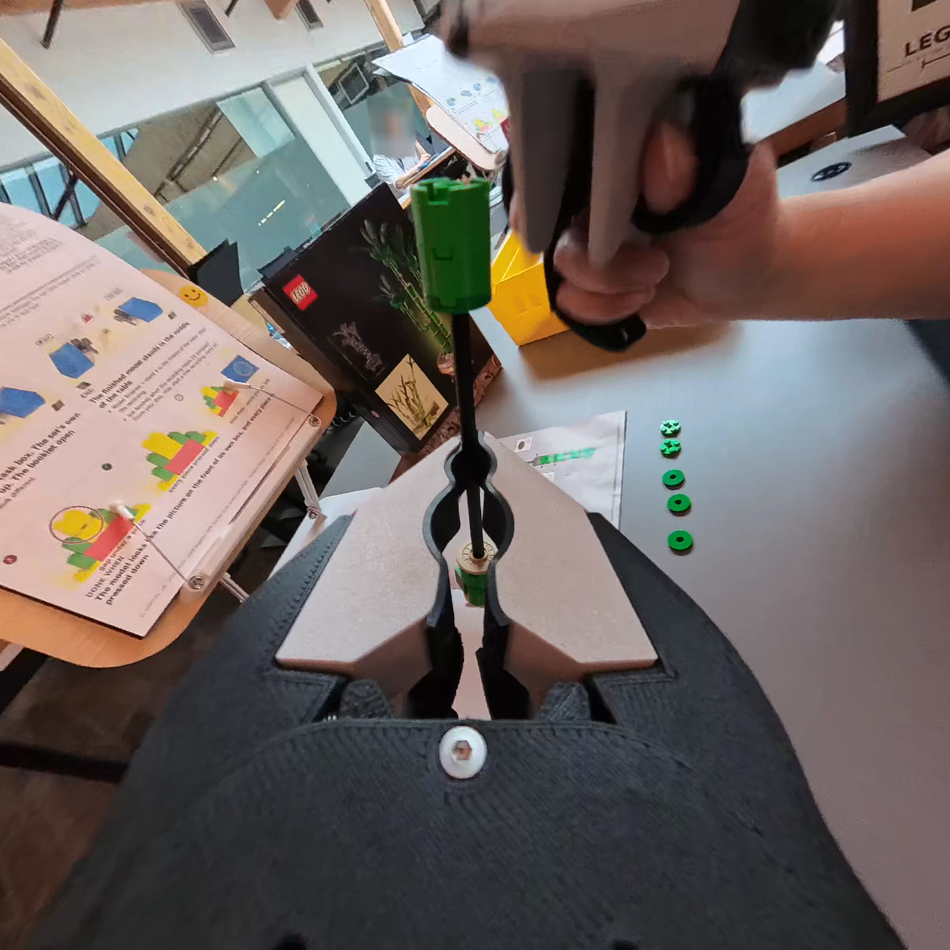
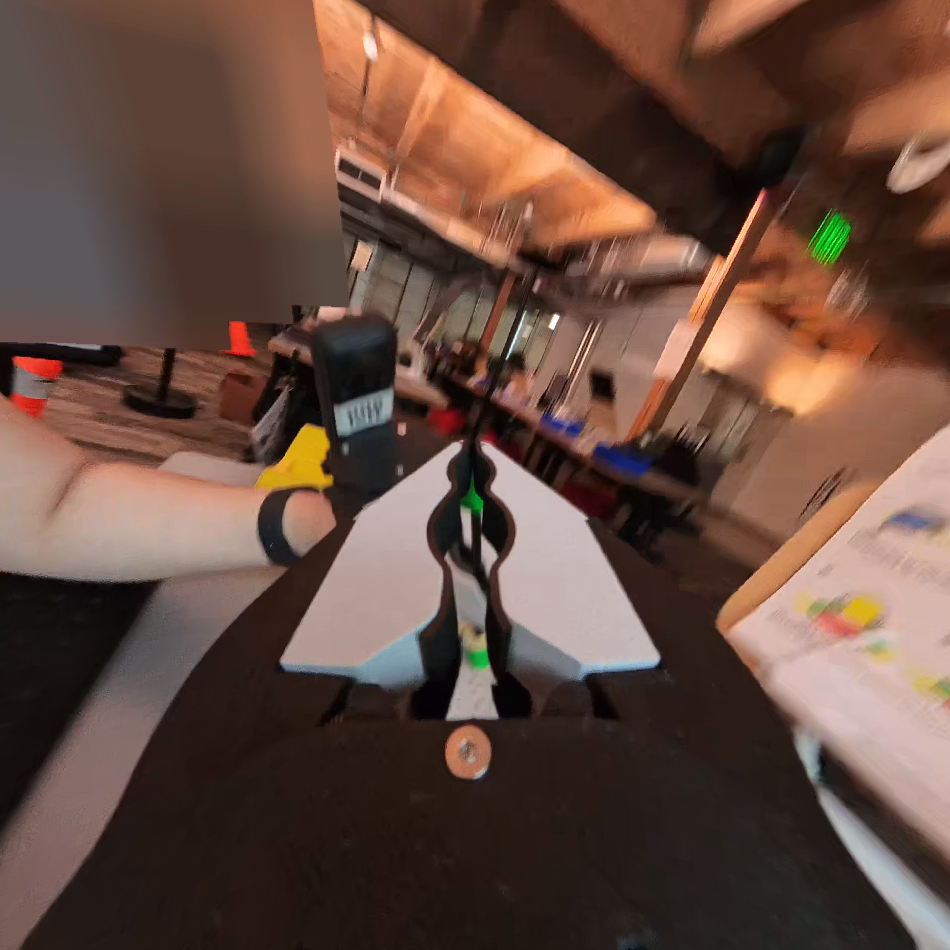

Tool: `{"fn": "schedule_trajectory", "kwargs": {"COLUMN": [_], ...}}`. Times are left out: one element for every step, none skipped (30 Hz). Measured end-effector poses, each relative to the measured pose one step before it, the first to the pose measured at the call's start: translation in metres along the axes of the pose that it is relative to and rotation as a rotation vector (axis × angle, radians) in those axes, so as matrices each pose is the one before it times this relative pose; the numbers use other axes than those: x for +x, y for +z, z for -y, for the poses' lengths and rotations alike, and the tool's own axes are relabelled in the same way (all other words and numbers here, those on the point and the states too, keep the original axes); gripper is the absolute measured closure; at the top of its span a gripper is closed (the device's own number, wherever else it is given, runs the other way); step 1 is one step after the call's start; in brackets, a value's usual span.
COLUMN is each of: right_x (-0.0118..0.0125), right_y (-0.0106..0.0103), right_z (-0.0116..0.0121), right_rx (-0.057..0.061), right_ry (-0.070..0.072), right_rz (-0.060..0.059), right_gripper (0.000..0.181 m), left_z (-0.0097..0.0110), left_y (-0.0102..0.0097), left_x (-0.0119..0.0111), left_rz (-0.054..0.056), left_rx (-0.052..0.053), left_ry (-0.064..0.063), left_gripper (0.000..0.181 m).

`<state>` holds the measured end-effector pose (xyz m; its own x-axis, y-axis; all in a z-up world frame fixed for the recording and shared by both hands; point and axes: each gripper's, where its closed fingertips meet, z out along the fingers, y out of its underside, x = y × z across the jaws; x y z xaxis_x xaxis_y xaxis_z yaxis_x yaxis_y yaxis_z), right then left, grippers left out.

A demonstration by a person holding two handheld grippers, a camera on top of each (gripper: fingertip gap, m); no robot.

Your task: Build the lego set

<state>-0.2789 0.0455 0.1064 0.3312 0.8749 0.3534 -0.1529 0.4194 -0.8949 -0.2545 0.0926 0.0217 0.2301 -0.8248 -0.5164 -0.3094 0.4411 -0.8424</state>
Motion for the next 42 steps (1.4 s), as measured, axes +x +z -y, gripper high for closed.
{"fn": "schedule_trajectory", "kwargs": {"right_x": [0.00109,0.00143,-0.00475,-0.00297,-0.00044,0.00058,0.00083,0.00127,-0.00511,-0.00226,0.00013,0.00149,0.00234,0.00527,-0.00483,-0.00425,-0.00138,-0.00081,-0.00036,0.00374,-0.00393,-0.00318,-0.00015,0.00118,0.00288,0.00473,-0.00467,-0.00581,-0.00184,-0.00136,0.00079,0.00274,-0.00529,-0.00268,0.00068,0.00269,0.00226,-0.00171,-0.00691,-0.00454,-0.00184,0.00107], "right_y": [0.00064,-0.00087,-0.00081,-0.00093,-0.00022,0.00251,0.00122,0.00024,-0.00139,-0.00237,-0.00143,0.00145,0.00111,-0.00107,-0.00059,-0.00044,-0.00016,0.00228,0.00172,-0.00032,-0.00133,-0.00177,-0.00154,0.00082,0.00179,-0.00099,0.00015,-0.00015,-0.00015,0.00185,0.00095,0.00046,0.00026,-0.00136,-0.00113,0.00106,0.002,0.00039,-0.00004,-0.00063,-0.00189,-0.00155], "right_z": [-0.00371,0.00773,0.01156,0.00521,-0.00584,-0.01746,-0.00328,0.00519,0.0142,0.01096,-0.00171,-0.0181,-0.00862,0.00314,0.01181,0.00812,-0.00242,-0.01602,-0.00765,0.00325,0.01459,0.01288,0.00079,-0.0169,-0.01512,0.0037,0.01162,0.01054,-0.00148,-0.01606,-0.00715,0.00202,0.01176,0.01058,-0.00408,-0.0211,-0.01344,0.00956,0.01976,0.01637,0.01005,0.0014], "right_rx": [0.0159,0.036,0.0246,-0.0049,-0.0192,-0.0483,0.0197,0.0141,0.0294,0.0166,-0.0041,-0.0525,0.0062,0.0277,0.0315,0.0,-0.0224,-0.0532,0.0007,0.0176,0.0349,0.0157,-0.0042,-0.0479,-0.0247,0.0369,0.0255,0.0076,-0.0161,-0.0423,0.0175,0.0101,0.0162,0.0137,-0.0132,-0.0601,-0.0246,0.0463,0.0477,0.0205,0.014,-0.0034], "right_ry": [0.0899,0.0113,-0.0697,-0.0783,-0.012,0.0688,0.0881,-0.0018,-0.0824,-0.0751,-0.0034,0.0564,0.0748,0.0352,-0.0419,-0.0889,-0.0494,0.0341,0.0858,0.0262,-0.0598,-0.0765,-0.0229,0.0425,0.0744,0.0432,-0.0383,-0.0864,-0.0439,0.0381,0.0735,0.0319,-0.0538,-0.0747,-0.001,0.0637,0.0694,0.01,-0.0564,-0.0657,-0.0255,0.0076], "right_rz": [0.0247,-0.0085,0.0019,-0.0066,-0.0011,0.0185,0.0223,-0.0119,-0.0034,-0.0155,-0.0036,0.0121,0.0133,-0.0253,0.0086,-0.0077,-0.009,0.0156,0.0282,-0.0172,-0.0008,-0.0083,-0.0084,0.0076,0.0084,-0.0189,0.0107,0.0014,-0.0099,0.0146,0.0136,-0.0095,0.0136,-0.0096,-0.0052,0.0056,0.0071,0.0032,0.0113,0.0001,-0.0003,-0.0012], "right_gripper": [0.181,0.181,0.181,0.181,0.181,0.181,0.181,0.181,0.181,0.181,0.181,0.181,0.181,0.181,0.181,0.181,0.181,0.181,0.181,0.181,0.181,0.181,0.181,0.181,0.181,0.181,0.181,0.181,0.181,0.181,0.181,0.181,0.181,0.181,0.181,0.181,0.181,0.181,0.181,0.181,0.181,0.181], "left_z": [-0.00373,-0.00289,0.00288,0.00177,0.00117,0.00005,-0.00385,-0.00196,0.00357,0.00189,0.00122,0.00132,-0.00338,-0.0044,0.00273,0.00212,0.00094,0.00043,-0.00424,-0.00414,0.00313,0.00239,0.00119,0.00078,-0.00314,-0.00448,0.00185,0.00262,0.00156,0.00183,-0.00287,-0.00393,0.00333,0.00253,0.00156,0.00217,0.00204,0.00087,-0.0012,-0.00256,-0.00062,0.00116], "left_y": [0.00058,0.00057,-0.00048,-0.00013,-0.00046,-0.00068,0.00043,0.00064,-0.0004,-0.00003,-0.00032,-0.00065,0.00042,0.00076,-0.00027,-0.00005,-0.00023,-0.00044,0.00059,0.00086,-0.00017,0.00002,-0.00015,-0.00043,0.00054,0.00111,-0.00008,-0.00028,-0.00046,-0.00086,-0.00007,0.00033,-0.00073,-0.00044,-0.00064,-0.00108,-0.00103,-0.0009,-0.00052,-0.00007,0.00009,0.00002], "left_x": [-0.0001,0.00016,0.00058,0.00003,-0.00099,-0.00092,-0.00003,0.00051,0.00094,0.00029,-0.0006,-0.00059,-0.00011,-0.00002,0.00087,0.0004,-0.00079,-0.00095,-0.00047,0.0001,0.0012,0.00073,-0.00048,-0.0005,-0.00013,0.0,0.0012,0.00071,-0.00077,-0.00125,-0.00089,-0.00035,0.00058,0.00007,-0.00097,-0.00082,-0.00018,-0.00053,-0.00105,-0.00114,-0.0006,-0.00012], "left_rz": [-0.0001,0.0017,-0.004,-0.0079,0.0023,0.0059,0.001,0.0006,-0.0045,-0.0079,0.0028,0.0053,0.001,0.0029,-0.003,-0.0087,0.0001,0.0068,0.0043,0.0039,-0.0048,-0.0103,0.0009,0.0052,0.0016,0.003,-0.003,-0.0094,-0.0022,0.0061,0.0038,0.0031,-0.0033,-0.0075,0.0024,0.0052,-0.0013,0.0,0.006,0.0077,0.0031,-0.0013], "left_rx": [-0.0202,-0.0068,0.0261,0.0074,0.0007,-0.0041,-0.0219,-0.0028,0.0269,0.0048,-0.0009,0.0024,-0.0203,-0.0174,0.0264,0.0105,-0.0013,-0.002,-0.0246,-0.0159,0.0272,0.0093,-0.0013,-0.0004,-0.0212,-0.0201,0.0213,0.0145,0.0017,0.0051,-0.0182,-0.016,0.0288,0.0108,0.0012,0.0075,0.0086,0.0046,-0.0078,-0.0148,-0.0011,0.0106], "left_ry": [0.0019,0.0051,-0.0106,-0.0181,0.0005,0.0064,0.0042,0.0065,-0.01,-0.0147,0.0055,0.0082,0.0009,0.0056,-0.0054,-0.0182,-0.0011,0.0102,0.0077,0.0085,-0.0084,-0.0186,0.0019,0.0105,0.002,0.0062,0.0011,-0.017,-0.0075,0.0045,0.0028,0.0042,-0.0083,-0.017,0.0006,0.0049,-0.0083,-0.0059,0.009,0.0135,0.0016,-0.0098], "left_gripper": [0.181,0.181,0.181,0.181,0.181,0.181,0.181,0.181,0.181,0.181,0.181,0.181,0.181,0.181,0.181,0.181,0.181,0.181,0.181,0.181,0.181,0.181,0.181,0.181,0.181,0.181,0.181,0.181,0.181,0.181,0.181,0.181,0.181,0.181,0.181,0.181,0.181,0.181,0.181,0.181,0.181,0.181]}}
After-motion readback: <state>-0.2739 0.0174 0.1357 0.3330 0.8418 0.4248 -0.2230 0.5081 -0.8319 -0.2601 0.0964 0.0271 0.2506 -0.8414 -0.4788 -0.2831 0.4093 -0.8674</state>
